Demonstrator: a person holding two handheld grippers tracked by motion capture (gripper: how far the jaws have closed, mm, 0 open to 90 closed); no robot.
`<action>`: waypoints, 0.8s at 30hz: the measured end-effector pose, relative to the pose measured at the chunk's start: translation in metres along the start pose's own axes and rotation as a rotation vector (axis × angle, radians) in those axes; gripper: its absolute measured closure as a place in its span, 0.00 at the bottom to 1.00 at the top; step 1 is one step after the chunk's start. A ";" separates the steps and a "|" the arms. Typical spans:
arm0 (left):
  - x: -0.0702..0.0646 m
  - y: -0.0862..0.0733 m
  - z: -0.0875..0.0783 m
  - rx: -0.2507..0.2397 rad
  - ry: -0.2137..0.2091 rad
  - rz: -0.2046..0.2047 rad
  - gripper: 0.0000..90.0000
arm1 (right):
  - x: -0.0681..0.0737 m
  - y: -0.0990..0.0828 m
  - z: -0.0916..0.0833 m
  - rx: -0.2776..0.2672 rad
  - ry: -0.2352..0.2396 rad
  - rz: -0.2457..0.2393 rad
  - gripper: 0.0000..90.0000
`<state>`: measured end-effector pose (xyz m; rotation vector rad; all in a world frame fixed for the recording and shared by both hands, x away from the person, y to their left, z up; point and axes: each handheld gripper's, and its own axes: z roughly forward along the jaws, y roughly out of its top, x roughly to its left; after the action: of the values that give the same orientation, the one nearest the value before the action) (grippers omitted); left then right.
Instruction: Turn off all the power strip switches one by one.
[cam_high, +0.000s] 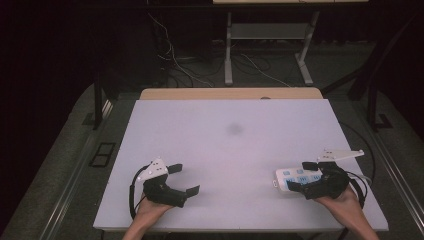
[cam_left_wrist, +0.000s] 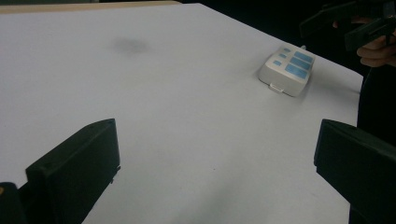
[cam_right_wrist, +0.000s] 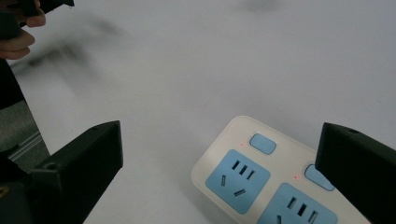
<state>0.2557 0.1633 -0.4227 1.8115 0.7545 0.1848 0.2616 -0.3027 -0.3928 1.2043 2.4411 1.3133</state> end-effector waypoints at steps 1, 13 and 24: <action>0.000 0.000 0.000 -0.001 0.000 -0.001 0.00 | -0.001 0.001 0.000 0.003 -0.002 -0.003 0.01; 0.000 -0.001 -0.001 -0.003 0.002 -0.007 0.00 | -0.005 0.016 0.002 0.069 0.009 -0.033 0.01; 0.000 -0.001 0.000 0.000 0.001 -0.005 0.00 | -0.007 0.032 0.006 0.132 0.001 -0.085 0.01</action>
<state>0.2553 0.1634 -0.4234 1.8096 0.7597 0.1820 0.2876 -0.2939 -0.3740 1.1139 2.5849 1.1473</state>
